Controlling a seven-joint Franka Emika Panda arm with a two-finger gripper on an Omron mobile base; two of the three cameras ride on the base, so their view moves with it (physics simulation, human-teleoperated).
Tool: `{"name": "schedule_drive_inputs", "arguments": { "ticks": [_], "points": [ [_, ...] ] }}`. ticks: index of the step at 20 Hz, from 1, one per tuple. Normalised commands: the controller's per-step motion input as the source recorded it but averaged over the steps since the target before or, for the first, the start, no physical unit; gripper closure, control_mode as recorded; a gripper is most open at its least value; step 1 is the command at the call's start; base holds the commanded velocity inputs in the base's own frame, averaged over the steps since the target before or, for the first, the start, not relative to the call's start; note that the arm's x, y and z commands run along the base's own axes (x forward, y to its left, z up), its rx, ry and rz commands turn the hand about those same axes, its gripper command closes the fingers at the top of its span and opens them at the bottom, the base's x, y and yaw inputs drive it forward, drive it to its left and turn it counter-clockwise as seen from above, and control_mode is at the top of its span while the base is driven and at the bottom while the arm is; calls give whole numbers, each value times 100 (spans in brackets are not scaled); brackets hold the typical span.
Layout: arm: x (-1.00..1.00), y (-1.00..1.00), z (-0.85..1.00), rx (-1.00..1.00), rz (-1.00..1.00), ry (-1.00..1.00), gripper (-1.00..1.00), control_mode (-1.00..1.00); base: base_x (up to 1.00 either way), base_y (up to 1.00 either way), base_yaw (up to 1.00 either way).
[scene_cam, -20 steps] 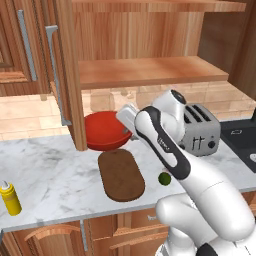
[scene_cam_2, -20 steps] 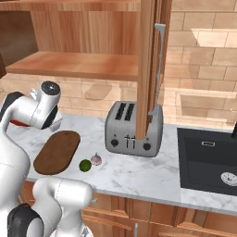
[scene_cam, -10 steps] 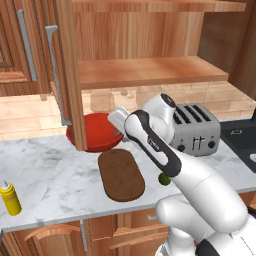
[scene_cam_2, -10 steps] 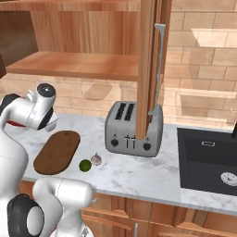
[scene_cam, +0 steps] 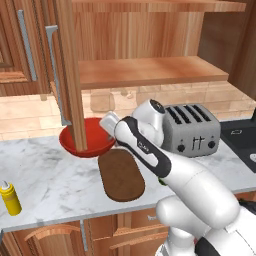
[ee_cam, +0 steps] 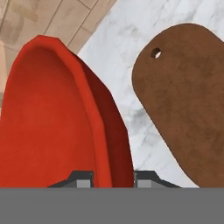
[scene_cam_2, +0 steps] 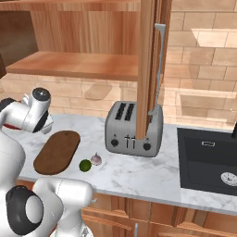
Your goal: Open the cabinet. Place the bowl and condiment on the counter. Then place the lime and garlic on the cutting board.
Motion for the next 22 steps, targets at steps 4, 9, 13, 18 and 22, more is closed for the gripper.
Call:
{"name": "schedule_drive_inputs", "arguments": {
  "ticks": [4, 9, 13, 18, 22],
  "points": [
    [5, 24, -18, 0, 0, 0, 100, -100, 0, 0, 0],
    [7, 19, -17, 0, 0, 0, 100, -100, 0, 0, 0],
    [13, 14, -11, 2, 0, 0, 100, -100, 0, 0, 0],
    [14, 12, -8, 2, 0, 0, 100, -100, 0, 0, 0],
    [10, 18, -3, 2, 0, 0, 100, -100, 0, 0, 0]
  ]
}}
